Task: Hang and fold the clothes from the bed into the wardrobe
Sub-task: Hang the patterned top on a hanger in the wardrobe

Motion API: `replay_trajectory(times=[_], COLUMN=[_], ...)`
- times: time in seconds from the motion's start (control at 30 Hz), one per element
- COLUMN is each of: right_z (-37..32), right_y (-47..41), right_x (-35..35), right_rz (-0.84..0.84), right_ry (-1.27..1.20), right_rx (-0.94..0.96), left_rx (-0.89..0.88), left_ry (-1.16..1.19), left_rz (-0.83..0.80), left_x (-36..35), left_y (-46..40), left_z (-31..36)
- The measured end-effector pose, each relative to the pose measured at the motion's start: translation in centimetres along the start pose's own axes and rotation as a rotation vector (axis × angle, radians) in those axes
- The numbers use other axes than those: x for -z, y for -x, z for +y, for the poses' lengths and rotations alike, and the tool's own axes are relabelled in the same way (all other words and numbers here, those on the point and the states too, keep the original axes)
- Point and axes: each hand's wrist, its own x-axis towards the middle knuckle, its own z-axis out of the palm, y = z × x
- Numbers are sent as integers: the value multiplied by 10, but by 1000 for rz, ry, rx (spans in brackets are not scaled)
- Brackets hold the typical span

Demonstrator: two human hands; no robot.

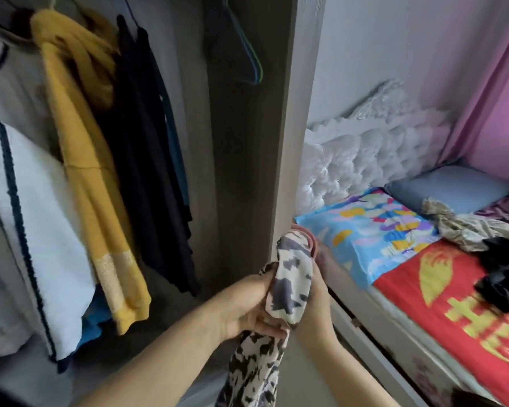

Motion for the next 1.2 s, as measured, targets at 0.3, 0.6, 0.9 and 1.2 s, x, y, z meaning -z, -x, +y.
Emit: replay_trajectory(times=[0.3, 0.6, 0.9, 1.2], right_z=[-9, -94, -142, -143], right_y=[-26, -106, -166, -201], right_x=[63, 58, 66, 28], right_rz=[-55, -501, -291, -398], right_ry=[372, 721, 956, 1048], right_rx=[517, 348, 500, 334], left_rx=[-553, -715, -546, -404], left_ry=[-327, -997, -1161, -763], left_rz=[313, 396, 1190, 868], left_x=[18, 1, 61, 100], left_y=[-15, 10, 37, 36], left_z=[49, 104, 99, 114])
